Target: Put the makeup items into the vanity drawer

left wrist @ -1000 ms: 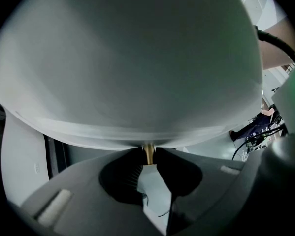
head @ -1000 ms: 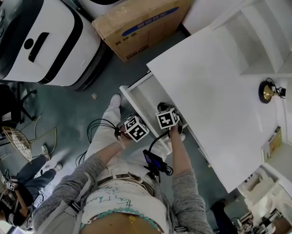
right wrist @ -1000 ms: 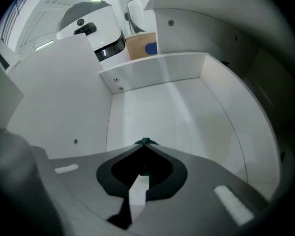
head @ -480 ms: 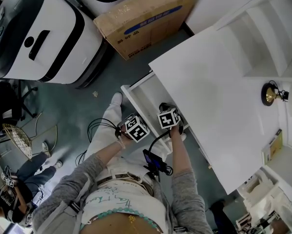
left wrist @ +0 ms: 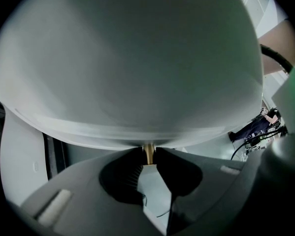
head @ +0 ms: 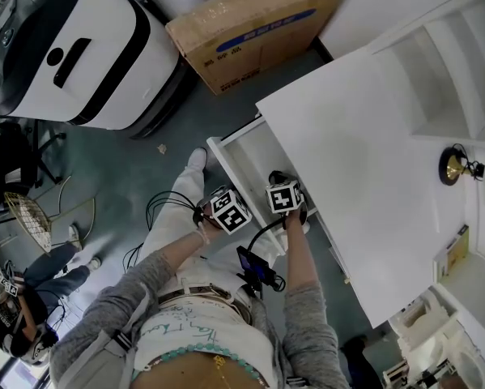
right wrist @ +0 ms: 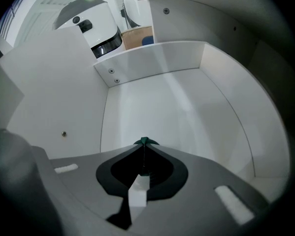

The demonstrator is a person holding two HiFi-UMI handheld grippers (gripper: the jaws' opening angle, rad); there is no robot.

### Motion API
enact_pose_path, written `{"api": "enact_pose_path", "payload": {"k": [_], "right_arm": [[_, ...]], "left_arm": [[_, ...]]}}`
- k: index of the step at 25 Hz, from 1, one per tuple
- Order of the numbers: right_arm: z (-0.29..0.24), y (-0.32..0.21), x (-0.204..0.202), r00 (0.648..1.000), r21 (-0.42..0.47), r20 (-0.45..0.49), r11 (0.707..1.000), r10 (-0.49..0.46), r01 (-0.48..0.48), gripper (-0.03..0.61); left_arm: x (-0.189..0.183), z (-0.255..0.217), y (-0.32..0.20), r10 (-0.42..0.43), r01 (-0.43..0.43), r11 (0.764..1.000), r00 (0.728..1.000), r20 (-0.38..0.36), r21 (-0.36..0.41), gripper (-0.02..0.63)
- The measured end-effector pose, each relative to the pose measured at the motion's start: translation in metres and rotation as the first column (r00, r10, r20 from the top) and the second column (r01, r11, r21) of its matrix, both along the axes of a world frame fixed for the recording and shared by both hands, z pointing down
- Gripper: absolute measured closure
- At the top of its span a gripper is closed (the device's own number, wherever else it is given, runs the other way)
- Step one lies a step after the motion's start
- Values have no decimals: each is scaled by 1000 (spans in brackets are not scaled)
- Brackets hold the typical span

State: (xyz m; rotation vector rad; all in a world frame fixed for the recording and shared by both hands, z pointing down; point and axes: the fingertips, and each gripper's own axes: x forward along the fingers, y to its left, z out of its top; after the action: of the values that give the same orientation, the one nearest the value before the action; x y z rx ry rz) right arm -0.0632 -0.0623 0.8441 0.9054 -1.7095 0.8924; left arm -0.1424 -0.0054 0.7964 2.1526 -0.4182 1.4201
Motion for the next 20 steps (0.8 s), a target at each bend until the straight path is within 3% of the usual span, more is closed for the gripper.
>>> {"api": "enact_pose_path", "payload": {"k": [4,11,20], "right_arm": [[-1,3,-2,999,-3,40,1000,10,-10,478],[-21,7,-2,987,0,130,995,99,-100,453],[-83,19,-1,956,93,260,982,133,-162,462]], "left_arm": [[0,0,0,1,-1,1000,1000,3,1,525],[1,1,1,9,-9,1000,1000,6,-5,525],[-1,2,2,25,-25,1000,1000,16,0,525]]}}
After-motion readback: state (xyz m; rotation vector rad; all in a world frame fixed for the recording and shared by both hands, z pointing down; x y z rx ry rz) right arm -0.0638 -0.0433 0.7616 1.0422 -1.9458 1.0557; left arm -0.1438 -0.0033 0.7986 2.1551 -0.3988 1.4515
